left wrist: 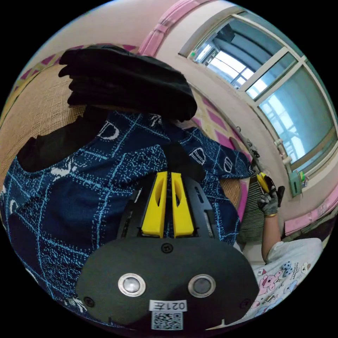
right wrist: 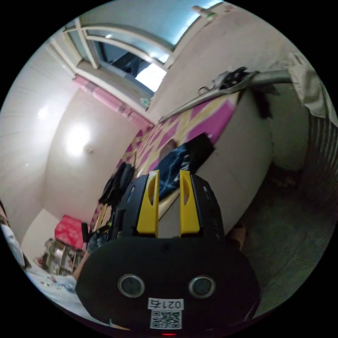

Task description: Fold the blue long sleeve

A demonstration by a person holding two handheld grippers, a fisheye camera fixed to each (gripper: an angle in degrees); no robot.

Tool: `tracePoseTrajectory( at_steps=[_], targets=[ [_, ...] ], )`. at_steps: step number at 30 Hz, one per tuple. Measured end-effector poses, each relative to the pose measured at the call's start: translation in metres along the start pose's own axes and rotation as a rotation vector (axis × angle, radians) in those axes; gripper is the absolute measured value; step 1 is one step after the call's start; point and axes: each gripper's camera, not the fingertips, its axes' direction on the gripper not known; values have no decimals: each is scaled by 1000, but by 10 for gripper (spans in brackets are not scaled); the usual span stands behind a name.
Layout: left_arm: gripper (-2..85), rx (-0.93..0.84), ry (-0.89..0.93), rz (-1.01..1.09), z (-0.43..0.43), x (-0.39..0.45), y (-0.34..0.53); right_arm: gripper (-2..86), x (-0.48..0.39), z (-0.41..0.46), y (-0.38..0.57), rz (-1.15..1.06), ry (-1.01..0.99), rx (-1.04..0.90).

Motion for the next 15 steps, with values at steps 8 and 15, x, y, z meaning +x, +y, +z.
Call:
tracePoseTrajectory(
  at_steps=[8, 15],
  targets=[
    [-10, 29, -2, -3, 2, -9, 18, 107, 54, 20, -24, 301, 28, 51],
    [-10, 108, 83, -7, -44, -24, 52, 17, 27, 20, -17, 267, 33, 132]
  ],
)
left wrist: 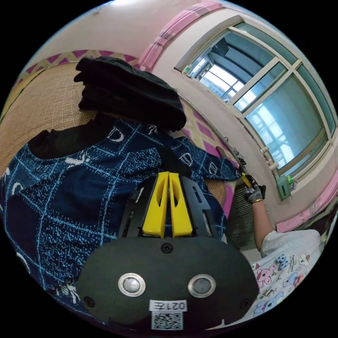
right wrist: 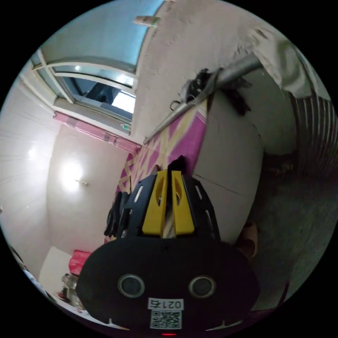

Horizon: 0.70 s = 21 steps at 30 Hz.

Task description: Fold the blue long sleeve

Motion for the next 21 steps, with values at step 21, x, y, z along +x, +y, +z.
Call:
tracePoseTrajectory(
  at_steps=[21],
  targets=[
    [-9, 237, -33, -126, -274, -88, 197, 6, -507, 205, 562, -1306, -542, -758]
  ],
)
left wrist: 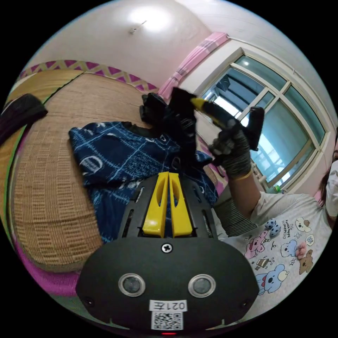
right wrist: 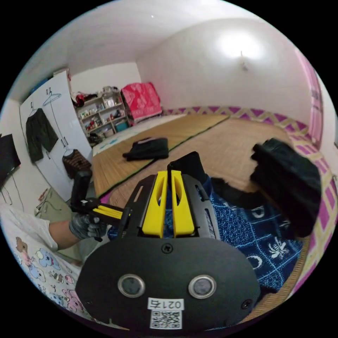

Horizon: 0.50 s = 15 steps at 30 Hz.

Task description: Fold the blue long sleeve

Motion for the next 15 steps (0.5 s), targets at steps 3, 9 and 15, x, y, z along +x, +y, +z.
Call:
tracePoseTrajectory(
  at_steps=[3, 9, 15],
  targets=[
    [-9, 14, -9, -51, -34, -22, 17, 8, -19, 91, 13, 35, -48, -154],
    [-9, 80, -12, -129, -92, -53, 40, 22, -65, 133, 12, -41, -60, -125],
    [-9, 78, 6, -136, -115, -63, 38, 94, -50, 198, 38, 28, -303, -391]
  ],
)
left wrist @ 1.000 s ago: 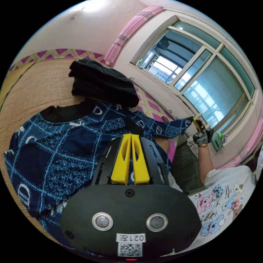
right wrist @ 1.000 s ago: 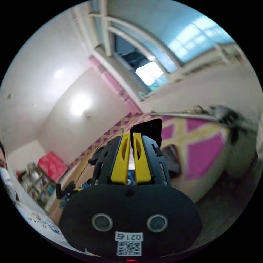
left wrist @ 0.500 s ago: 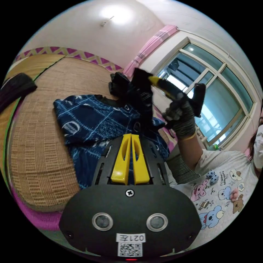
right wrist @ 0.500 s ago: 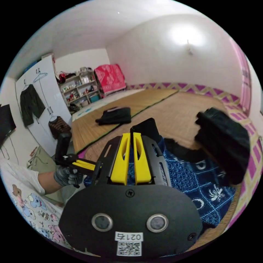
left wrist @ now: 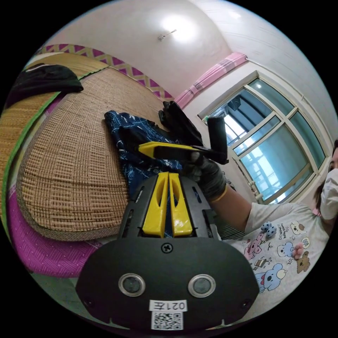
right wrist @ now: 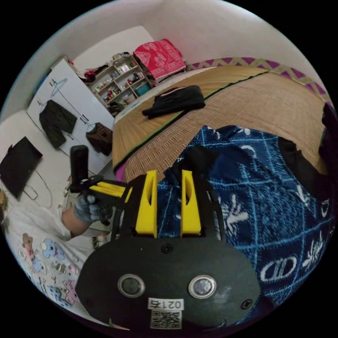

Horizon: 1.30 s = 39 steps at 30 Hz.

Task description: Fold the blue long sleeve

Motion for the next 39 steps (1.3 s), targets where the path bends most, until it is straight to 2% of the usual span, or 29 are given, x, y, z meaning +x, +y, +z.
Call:
tracePoseTrajectory(
  at_steps=[3, 8, 11, 13, 16, 23, 25, 29, 34, 37, 39],
  targets=[
    [-9, -3, -9, 12, -15, -1, -1, 87, 6, -53, 33, -23, 67, 69],
    [-8, -23, -15, 30, -31, -3, -5, 69, 35, -148, 122, 42, 370, 101],
    [-4, -58, -56, 97, -39, 7, 0, 62, 43, -192, 191, 114, 417, 136],
    [6, -61, -111, 124, -54, 12, 12, 56, 41, -215, 237, 132, 377, 171],
    [25, -21, -137, 128, -84, 11, 36, 56, 34, -238, 309, 104, 214, 208],
    [64, -68, -107, -4, -130, -29, 101, 119, 58, -203, 438, 227, 152, 22],
    [97, -141, -108, -46, -131, -51, 115, 139, 73, -189, 458, 276, 154, 14],
    [126, -225, -57, 10, -123, -69, 119, 161, 105, -168, 477, 300, 127, 43],
    [152, -413, 6, 184, -89, -73, 91, 149, 136, -165, 462, 264, 62, -49],
    [124, -630, 74, 247, -62, -70, 82, 94, 153, -161, 456, 252, -13, -132],
    [52, -708, 71, 306, -58, -63, 82, 49, 156, -160, 457, 235, -66, -188]
  ],
)
